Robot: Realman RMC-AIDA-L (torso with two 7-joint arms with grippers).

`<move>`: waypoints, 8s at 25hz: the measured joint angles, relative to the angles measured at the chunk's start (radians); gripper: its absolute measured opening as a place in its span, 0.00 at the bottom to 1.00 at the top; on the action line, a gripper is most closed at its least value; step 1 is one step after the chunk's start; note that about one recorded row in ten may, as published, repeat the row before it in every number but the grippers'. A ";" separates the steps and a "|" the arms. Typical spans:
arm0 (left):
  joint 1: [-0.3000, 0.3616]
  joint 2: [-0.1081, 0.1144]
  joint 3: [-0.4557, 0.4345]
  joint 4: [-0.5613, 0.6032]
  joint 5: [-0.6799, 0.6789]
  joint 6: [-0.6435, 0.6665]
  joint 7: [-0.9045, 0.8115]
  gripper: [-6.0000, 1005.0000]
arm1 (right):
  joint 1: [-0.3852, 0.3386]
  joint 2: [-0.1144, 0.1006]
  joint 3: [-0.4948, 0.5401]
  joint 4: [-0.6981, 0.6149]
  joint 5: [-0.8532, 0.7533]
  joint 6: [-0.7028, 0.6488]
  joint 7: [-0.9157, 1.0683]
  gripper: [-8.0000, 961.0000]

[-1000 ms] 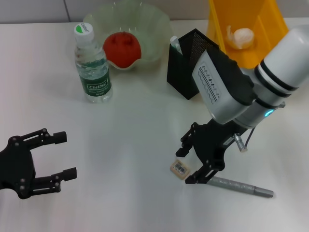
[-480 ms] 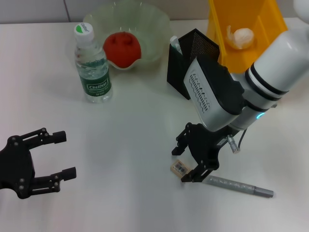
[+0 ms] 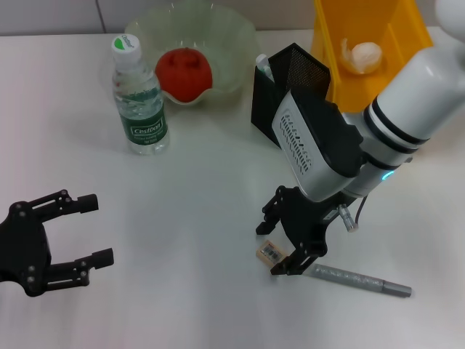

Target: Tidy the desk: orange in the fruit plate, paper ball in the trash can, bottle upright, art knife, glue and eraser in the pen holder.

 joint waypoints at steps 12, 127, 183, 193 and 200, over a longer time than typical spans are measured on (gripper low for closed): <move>-0.003 0.000 -0.009 0.001 -0.001 0.001 0.000 0.82 | 0.000 0.001 -0.029 0.006 0.014 0.019 0.000 0.70; -0.027 -0.034 -0.029 -0.007 -0.014 0.028 0.011 0.82 | -0.220 -0.008 0.712 0.392 0.849 0.245 -0.665 0.62; -0.032 -0.041 -0.023 -0.009 -0.009 0.046 0.009 0.82 | -0.214 -0.039 0.709 0.281 0.403 -0.364 -0.466 0.78; -0.035 -0.046 -0.025 -0.009 -0.009 0.046 0.004 0.82 | -0.217 -0.014 0.654 -0.129 0.134 -0.438 -0.029 0.78; -0.035 -0.048 -0.028 -0.009 -0.012 0.046 0.001 0.82 | -0.178 -0.014 0.504 -0.316 -0.011 -0.514 0.126 0.78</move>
